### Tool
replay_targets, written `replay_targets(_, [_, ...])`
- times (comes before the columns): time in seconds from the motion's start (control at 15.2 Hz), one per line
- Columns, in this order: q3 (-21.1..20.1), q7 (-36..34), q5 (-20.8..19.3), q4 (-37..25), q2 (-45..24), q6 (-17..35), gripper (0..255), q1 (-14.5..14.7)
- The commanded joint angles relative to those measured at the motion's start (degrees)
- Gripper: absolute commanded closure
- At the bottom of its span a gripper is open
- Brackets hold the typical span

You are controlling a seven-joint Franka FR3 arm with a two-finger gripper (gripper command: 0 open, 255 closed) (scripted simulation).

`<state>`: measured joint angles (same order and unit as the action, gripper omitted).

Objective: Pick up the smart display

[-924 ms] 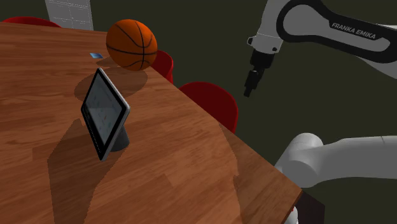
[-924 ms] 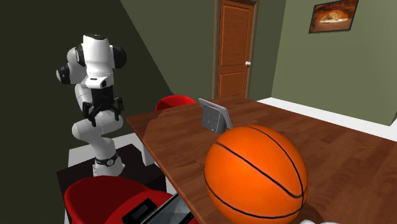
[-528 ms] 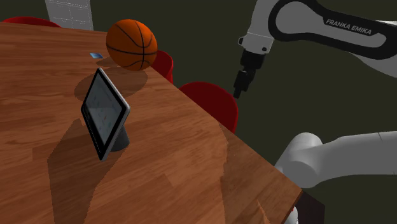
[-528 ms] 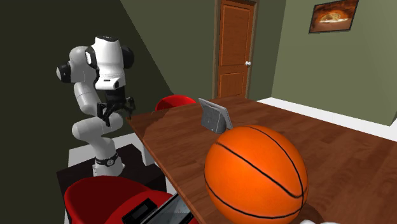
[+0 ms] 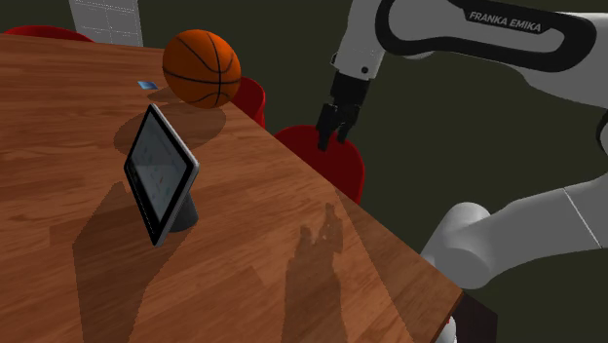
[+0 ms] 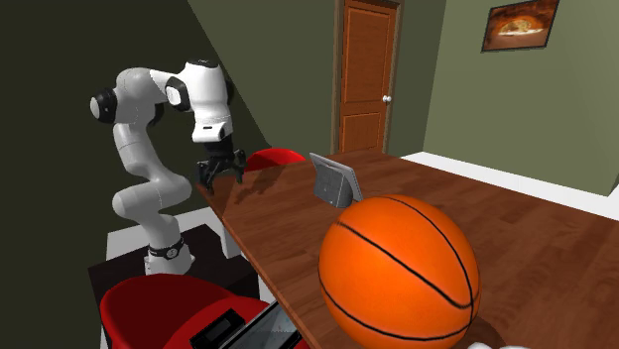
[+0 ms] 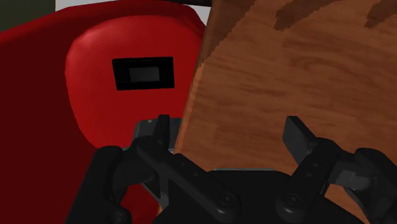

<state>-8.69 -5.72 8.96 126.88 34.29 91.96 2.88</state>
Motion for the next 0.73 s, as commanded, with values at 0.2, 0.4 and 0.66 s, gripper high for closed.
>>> replay_targets(0.2, [-3.65,-5.79,3.98,-5.19,-6.48,3.25,0,1.13])
replay_targets(0.4, [-5.74,-9.09,5.65,-8.96,-10.90,5.27,0,1.63])
replay_targets(0.66, [-8.41,-13.53,7.01,-14.85,-17.20,7.72,0,2.24])
